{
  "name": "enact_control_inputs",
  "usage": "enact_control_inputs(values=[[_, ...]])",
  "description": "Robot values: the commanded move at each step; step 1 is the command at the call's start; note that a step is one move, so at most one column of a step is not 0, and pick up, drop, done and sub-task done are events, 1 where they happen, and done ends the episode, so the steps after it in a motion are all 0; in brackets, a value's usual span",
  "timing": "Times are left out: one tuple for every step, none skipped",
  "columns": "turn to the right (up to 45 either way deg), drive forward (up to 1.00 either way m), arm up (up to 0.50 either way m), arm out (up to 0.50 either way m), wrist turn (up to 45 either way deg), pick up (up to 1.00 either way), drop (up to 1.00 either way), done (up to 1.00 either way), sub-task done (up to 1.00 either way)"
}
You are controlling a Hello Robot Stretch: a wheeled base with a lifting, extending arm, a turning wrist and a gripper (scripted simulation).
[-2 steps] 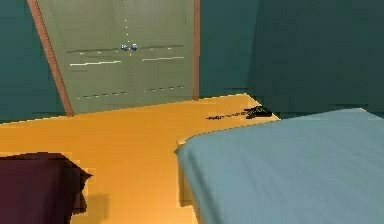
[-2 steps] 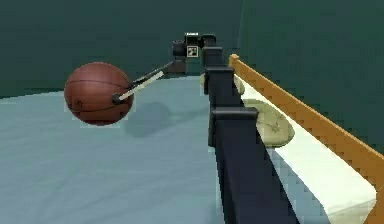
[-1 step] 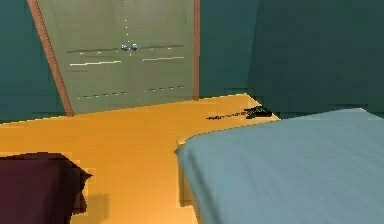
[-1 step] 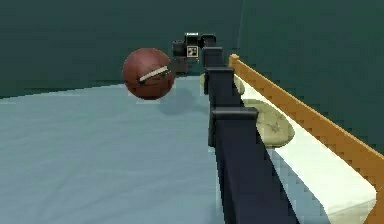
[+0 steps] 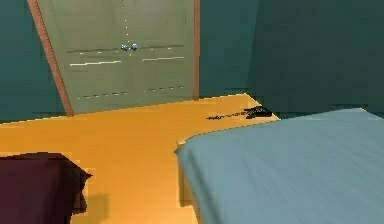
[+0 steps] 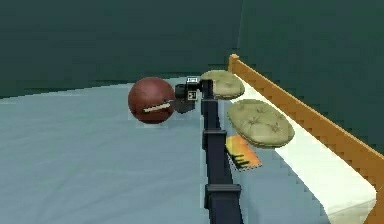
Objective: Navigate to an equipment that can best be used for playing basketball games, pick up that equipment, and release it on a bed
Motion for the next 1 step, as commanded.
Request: enact_control_inputs(values=[[0.0,0.00,-0.32,0.00,0.0,0.00,0.00,0.00,0.00]])
